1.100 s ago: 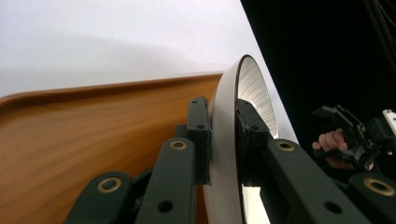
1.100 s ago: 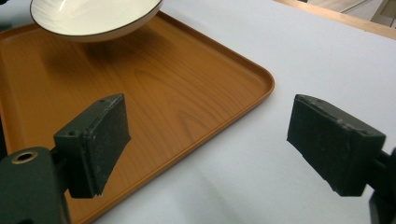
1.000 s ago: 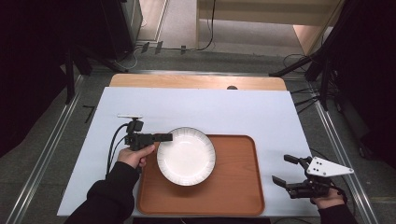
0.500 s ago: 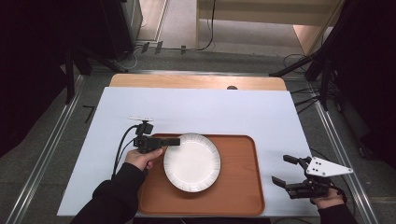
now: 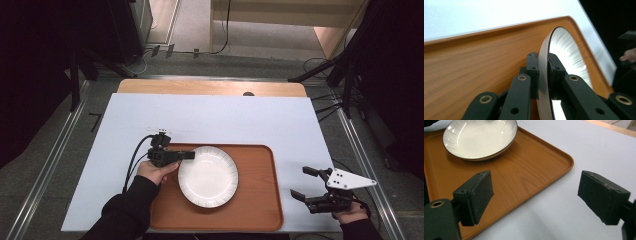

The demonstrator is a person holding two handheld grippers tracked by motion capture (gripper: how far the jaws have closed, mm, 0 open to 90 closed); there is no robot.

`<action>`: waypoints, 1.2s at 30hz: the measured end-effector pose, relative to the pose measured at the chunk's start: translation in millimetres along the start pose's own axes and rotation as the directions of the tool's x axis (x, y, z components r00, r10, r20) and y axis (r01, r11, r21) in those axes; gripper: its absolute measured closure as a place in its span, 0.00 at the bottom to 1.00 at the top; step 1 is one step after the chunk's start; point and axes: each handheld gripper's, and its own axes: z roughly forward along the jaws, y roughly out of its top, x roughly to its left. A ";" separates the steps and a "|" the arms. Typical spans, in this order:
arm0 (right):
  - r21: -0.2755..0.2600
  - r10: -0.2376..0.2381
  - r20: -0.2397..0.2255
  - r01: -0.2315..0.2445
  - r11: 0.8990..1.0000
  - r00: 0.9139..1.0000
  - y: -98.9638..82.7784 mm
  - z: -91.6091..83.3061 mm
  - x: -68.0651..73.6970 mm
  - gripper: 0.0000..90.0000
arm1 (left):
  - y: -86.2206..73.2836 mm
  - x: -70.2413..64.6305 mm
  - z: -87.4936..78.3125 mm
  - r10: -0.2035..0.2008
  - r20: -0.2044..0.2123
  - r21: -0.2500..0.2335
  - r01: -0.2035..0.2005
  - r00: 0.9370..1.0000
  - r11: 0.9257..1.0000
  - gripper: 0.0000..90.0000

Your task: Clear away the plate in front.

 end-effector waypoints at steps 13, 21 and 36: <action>-0.004 0.001 0.002 -0.001 1.000 1.000 0.2 0.3 0.6 0.15 | -2.2 2.0 5.4 -0.015 0.015 0.034 0.015 1.000 0.999 0.92; -0.005 -0.005 0.000 0.005 1.000 1.000 0.1 0.2 0.6 0.15 | -4.1 2.9 11.0 0.027 -0.046 0.062 -0.024 0.999 0.998 0.89; -0.003 -0.004 -0.001 0.004 1.000 1.000 0.0 0.3 0.7 0.15 | -3.5 1.4 10.0 0.086 -0.065 0.067 -0.081 0.994 0.994 0.73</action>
